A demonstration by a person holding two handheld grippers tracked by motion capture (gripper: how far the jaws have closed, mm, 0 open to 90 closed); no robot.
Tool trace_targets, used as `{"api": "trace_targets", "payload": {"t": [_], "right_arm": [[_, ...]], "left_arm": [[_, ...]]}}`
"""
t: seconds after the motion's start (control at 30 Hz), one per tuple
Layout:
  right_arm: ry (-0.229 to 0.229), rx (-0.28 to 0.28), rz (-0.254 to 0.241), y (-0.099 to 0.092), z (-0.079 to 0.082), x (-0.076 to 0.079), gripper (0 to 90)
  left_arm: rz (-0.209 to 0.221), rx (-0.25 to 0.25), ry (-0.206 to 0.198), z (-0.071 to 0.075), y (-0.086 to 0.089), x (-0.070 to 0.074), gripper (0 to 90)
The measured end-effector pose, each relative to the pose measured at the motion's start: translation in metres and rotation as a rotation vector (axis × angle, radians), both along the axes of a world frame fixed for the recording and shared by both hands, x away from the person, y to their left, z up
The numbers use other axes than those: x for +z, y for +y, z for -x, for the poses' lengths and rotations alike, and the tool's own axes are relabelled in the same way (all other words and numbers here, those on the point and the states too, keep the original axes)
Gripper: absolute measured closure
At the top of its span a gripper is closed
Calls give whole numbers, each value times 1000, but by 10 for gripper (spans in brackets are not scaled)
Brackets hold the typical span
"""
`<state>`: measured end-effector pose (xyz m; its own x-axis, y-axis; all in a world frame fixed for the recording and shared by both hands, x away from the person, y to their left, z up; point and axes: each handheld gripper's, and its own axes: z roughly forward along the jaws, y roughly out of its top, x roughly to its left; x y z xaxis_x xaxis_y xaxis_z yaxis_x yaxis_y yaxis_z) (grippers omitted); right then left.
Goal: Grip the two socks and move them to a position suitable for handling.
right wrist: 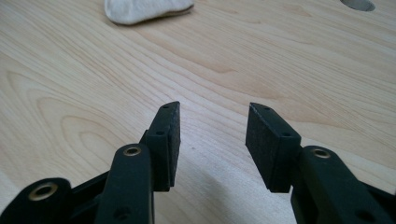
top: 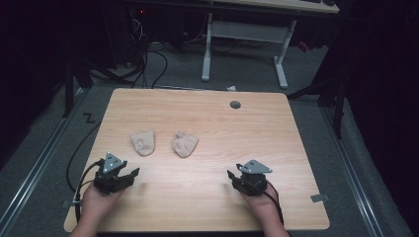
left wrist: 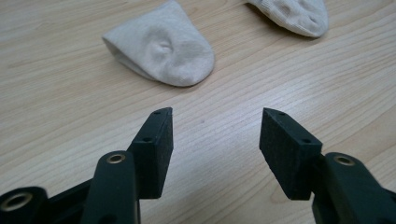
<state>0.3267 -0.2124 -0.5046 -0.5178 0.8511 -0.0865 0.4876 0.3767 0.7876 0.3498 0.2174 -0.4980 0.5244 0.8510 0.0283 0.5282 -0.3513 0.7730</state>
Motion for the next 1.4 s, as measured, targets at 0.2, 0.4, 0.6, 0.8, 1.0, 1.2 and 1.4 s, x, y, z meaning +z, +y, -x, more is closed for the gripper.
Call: {"api": "trace_targets", "payload": {"t": [0.2,0.4,0.6,0.8,1.0,1.2,1.4], "right_arm": [[-1,16,23,3,1,-6,531],[-9,45,16,8,7,-4,552],[-30,73,11,23,7,-1,566],[-49,85,12,44,4,5,569],[-28,111,22,62,-9,7,562],[12,124,17,78,-26,5,555],[26,114,10,89,-42,6,559]], "left_arm": [[-16,-46,25,-4,-12,-7,465],[8,-76,42,-2,-21,-9,483],[19,-101,54,5,-21,-7,481],[93,-64,60,18,-16,2,476],[95,-73,48,15,-10,-1,454],[83,-83,46,14,-11,-4,435],[43,-46,49,9,-4,-5,451]]}}
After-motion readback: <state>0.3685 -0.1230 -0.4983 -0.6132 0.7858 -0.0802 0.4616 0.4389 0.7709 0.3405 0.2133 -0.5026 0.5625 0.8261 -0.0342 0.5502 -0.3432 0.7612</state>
